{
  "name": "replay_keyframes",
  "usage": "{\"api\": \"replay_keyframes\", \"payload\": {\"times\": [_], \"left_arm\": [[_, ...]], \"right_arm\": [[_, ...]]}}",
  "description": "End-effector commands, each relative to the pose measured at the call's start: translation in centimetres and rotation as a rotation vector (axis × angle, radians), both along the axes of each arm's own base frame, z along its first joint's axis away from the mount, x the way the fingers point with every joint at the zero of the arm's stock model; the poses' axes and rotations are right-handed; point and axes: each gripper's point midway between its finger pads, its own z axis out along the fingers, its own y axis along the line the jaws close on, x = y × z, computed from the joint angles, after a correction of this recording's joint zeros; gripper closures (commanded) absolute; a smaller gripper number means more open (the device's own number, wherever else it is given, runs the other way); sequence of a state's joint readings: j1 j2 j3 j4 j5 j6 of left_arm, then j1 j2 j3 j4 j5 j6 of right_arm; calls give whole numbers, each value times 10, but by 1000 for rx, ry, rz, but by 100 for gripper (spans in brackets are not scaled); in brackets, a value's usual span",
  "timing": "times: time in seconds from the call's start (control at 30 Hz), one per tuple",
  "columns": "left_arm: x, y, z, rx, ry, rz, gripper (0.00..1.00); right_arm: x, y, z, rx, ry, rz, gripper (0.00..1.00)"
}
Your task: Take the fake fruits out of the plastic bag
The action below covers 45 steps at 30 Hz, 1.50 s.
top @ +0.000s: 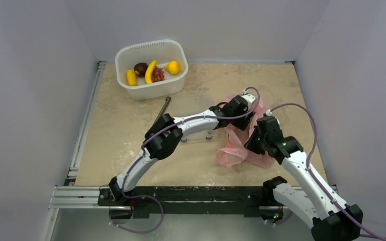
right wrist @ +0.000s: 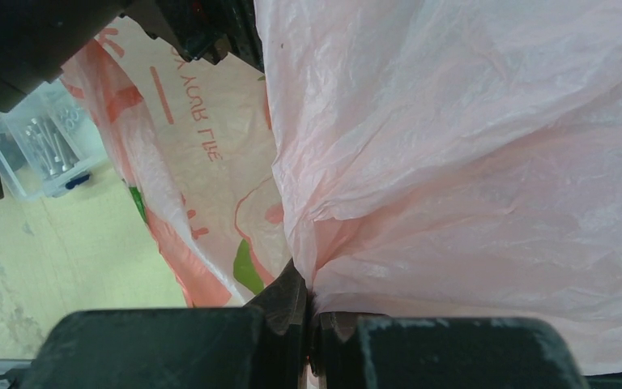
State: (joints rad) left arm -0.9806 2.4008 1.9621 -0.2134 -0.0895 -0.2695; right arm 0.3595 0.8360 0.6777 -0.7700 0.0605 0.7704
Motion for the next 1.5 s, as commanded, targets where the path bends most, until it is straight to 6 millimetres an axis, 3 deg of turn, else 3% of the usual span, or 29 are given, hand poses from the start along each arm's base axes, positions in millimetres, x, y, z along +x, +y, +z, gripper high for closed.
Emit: {"api": "replay_keyframes", "payload": {"times": [0.0,0.2,0.37,0.67,0.77,0.87,1.07,1.4,1.47], "left_arm": [[3,-9,18,-42,-15,-13,37],[0,-7,37,-62,-37,-30,59],[-7,-3,58,-101,-48,-51,70],[-28,9,115,-205,-43,-134,78],[-35,16,125,-239,-30,-161,78],[-35,15,126,-249,-14,-175,71],[-25,-3,106,-267,63,-129,45],[-1,-15,84,-284,43,9,32],[4,-15,79,-272,26,38,25]], "right_arm": [[1,1,0,15,-8,-7,100],[1,0,1,12,-15,-10,100],[1,0,-1,12,-13,-9,100],[2,0,-2,8,-21,-8,100],[2,0,-2,7,-24,-7,100],[3,1,-1,13,-27,-4,100],[2,1,0,13,-20,0,100],[-1,2,3,26,-21,-3,100],[-1,3,3,29,-19,-2,100]]}}
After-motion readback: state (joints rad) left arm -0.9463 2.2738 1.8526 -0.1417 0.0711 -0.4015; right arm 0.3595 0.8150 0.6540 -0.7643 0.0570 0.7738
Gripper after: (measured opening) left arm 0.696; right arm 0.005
